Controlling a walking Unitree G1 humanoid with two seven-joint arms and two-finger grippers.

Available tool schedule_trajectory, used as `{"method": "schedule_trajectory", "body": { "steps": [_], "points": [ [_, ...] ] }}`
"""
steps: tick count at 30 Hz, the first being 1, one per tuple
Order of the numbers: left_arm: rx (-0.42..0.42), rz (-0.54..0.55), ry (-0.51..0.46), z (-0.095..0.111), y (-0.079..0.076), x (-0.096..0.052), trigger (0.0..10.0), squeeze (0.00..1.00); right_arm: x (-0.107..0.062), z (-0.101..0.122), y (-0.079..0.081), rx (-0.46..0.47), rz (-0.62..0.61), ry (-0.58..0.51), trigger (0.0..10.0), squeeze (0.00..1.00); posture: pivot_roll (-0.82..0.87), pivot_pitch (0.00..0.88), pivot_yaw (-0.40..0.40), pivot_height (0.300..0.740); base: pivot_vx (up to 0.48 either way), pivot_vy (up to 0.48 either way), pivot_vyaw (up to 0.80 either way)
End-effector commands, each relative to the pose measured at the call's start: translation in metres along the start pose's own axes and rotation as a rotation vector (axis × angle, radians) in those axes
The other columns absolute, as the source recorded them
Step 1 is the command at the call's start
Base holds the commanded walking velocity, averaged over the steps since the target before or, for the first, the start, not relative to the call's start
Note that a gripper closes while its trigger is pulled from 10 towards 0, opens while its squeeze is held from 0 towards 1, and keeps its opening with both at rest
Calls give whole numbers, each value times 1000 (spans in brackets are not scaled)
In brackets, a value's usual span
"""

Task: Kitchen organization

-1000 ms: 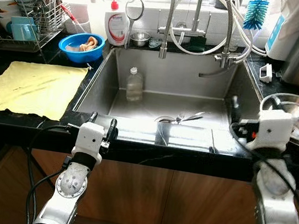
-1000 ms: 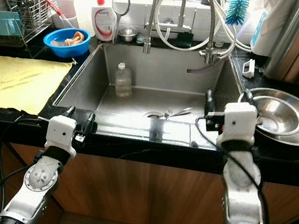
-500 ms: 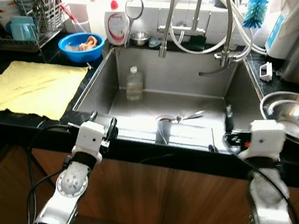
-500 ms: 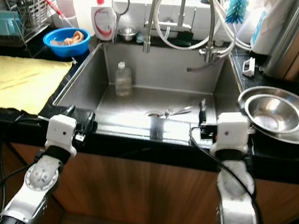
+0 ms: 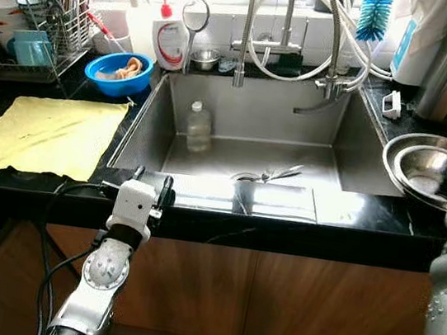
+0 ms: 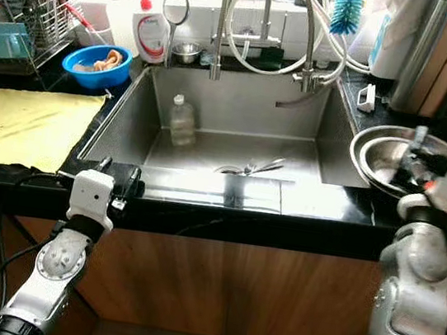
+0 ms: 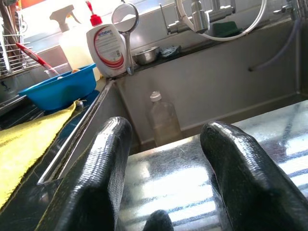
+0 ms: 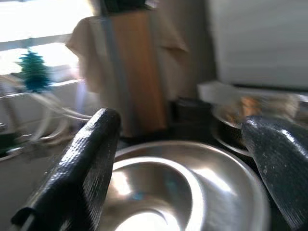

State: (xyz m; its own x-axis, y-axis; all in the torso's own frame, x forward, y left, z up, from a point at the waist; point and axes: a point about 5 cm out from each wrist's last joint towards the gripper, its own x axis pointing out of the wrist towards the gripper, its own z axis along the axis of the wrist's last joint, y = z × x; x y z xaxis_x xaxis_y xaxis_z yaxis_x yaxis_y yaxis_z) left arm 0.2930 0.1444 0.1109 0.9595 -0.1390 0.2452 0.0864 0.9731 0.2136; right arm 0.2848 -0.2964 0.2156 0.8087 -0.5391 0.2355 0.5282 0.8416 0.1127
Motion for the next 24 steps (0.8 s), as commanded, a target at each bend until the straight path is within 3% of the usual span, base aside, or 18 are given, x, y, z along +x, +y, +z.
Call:
{"method": "schedule_trajectory", "body": {
  "steps": [1, 7, 15, 24],
  "points": [
    [18, -16, 51, -9, 2, -3, 10000, 0, 3, -7, -2, 63, -45, 69, 10000, 0, -159, 0, 122, 740, 0, 0, 0],
    [20, -23, 54, -9, 2, -3, 10000, 0, 11, -1, 3, 125, -66, 106, 10000, 0, -157, 0, 123, 740, 0, 0, 0],
    [22, -22, 54, -9, 1, -2, 10000, 0, 20, -1, 18, 111, -25, 179, 10000, 0, -148, 0, 117, 740, 0, 0, 0],
    [23, -19, 53, -9, 1, -2, 10000, 0, 33, 12, 10, 29, -24, 212, 10000, 0, -145, 0, 112, 740, 0, 0, 0]
  ]
}}
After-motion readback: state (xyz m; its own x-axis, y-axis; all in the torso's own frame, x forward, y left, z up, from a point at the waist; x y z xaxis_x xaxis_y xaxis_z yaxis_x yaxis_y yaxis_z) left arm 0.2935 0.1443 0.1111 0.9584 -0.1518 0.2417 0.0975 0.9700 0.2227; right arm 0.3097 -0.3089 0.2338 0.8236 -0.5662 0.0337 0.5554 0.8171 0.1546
